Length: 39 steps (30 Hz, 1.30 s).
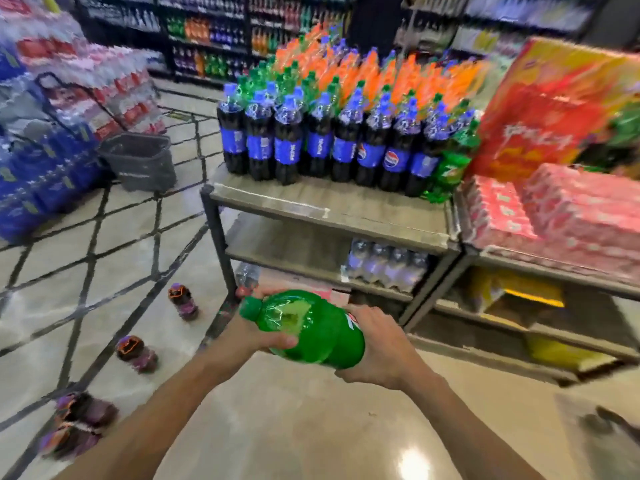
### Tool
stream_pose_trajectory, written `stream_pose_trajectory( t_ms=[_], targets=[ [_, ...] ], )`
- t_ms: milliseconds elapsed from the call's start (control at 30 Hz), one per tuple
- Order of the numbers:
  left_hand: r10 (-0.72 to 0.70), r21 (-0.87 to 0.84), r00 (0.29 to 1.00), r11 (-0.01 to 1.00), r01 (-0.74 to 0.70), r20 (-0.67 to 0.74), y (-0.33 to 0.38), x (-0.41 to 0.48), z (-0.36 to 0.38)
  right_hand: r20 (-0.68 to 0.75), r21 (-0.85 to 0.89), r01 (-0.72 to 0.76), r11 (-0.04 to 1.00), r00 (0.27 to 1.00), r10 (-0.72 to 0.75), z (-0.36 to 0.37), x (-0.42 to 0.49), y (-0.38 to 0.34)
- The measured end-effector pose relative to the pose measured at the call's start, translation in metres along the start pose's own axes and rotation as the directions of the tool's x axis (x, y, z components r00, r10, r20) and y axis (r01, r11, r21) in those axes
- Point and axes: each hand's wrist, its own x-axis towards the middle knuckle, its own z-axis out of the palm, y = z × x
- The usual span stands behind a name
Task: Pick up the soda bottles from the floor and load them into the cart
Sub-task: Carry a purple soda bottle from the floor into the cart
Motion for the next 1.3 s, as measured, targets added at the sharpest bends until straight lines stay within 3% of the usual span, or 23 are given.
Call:
stream_pose_trajectory(
  t_ms=[233, 700, 833, 1200, 1300],
  targets=[
    [0.017, 0.078, 0.939, 0.996, -0.047, 0.343, 0.020, 0.080, 0.155, -0.185, 0.010, -0.305, 0.952, 0.935, 0.301, -0.068, -0.096, 0.107],
    [-0.004, 0.097, 0.747, 0.992, -0.081, 0.665, 0.017, 0.140, 0.414, -0.372, 0.126, -0.552, 0.824, 0.744, 0.555, -0.149, -0.273, 0.248],
    [-0.047, 0.130, 0.665, 0.989, -0.076, 0.745, 0.012, 0.160, 0.479, -0.380, 0.187, -0.629, 0.754, 0.661, 0.647, -0.156, -0.309, 0.284],
    [-0.101, 0.127, 0.341, 0.990, -0.057, 0.935, 0.006, 0.237, 0.639, -0.443, 0.241, -0.804, 0.544, 0.408, 0.798, -0.196, -0.361, 0.368],
    [-0.106, 0.127, 0.305, 0.991, -0.051, 0.947, 0.006, 0.260, 0.675, -0.440, 0.262, -0.832, 0.489, 0.348, 0.828, -0.211, -0.364, 0.388]
  ],
)
